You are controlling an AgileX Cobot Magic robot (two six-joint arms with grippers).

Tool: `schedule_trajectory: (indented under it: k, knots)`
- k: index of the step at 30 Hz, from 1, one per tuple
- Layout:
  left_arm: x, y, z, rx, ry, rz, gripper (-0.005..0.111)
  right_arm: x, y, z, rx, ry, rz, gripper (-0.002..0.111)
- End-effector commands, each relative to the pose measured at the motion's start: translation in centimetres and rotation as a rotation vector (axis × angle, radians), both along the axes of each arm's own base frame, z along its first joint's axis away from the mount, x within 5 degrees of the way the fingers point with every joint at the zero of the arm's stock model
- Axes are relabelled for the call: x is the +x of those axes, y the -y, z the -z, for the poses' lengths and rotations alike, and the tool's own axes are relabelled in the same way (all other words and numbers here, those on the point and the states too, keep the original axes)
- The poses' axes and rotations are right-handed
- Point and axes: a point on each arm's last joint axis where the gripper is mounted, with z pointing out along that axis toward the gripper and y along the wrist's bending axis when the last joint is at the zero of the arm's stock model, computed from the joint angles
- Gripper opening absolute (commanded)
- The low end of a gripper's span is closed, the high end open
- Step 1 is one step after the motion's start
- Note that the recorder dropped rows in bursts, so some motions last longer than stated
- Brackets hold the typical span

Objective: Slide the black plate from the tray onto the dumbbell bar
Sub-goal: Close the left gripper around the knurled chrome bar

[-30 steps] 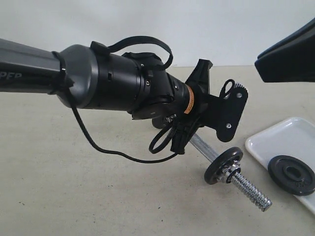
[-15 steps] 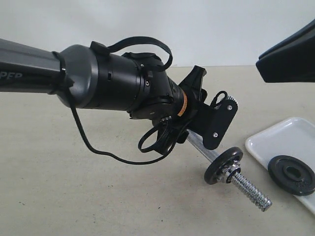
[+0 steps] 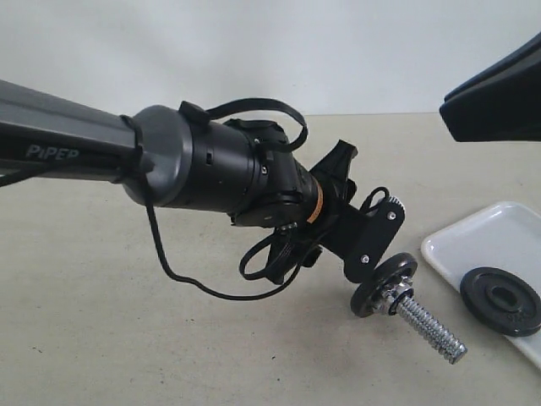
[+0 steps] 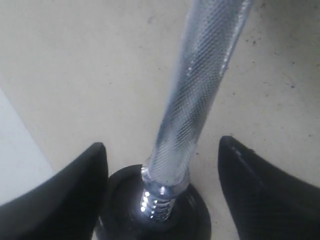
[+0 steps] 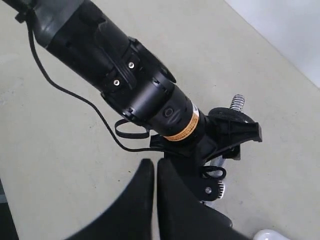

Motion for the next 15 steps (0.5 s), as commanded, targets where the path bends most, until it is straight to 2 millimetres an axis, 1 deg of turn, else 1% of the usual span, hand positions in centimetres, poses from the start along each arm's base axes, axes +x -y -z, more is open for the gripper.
schedule_trajectory:
  k: [1, 9, 12, 15]
  knots:
    - [-0.3, 0.4, 1.2, 0.005, -0.016, 0.019, 0.059, -0.1, 0.1, -0.2, 0.0, 0.019, -0.001, 0.0]
    - [-0.1, 1.4, 2.2, -0.048, 0.006, 0.088, 0.058, 0.0, 0.1, -0.3, 0.006, 0.029, 0.005, 0.0]
    - [0.3, 1.7, 2.5, -0.039, 0.006, 0.081, 0.054, 0.0, 0.1, -0.3, 0.006, 0.029, 0.005, 0.0]
    - [0.7, 2.1, 2.4, -0.036, 0.014, 0.071, 0.051, 0.0, 0.1, -0.3, 0.005, 0.03, 0.004, 0.0]
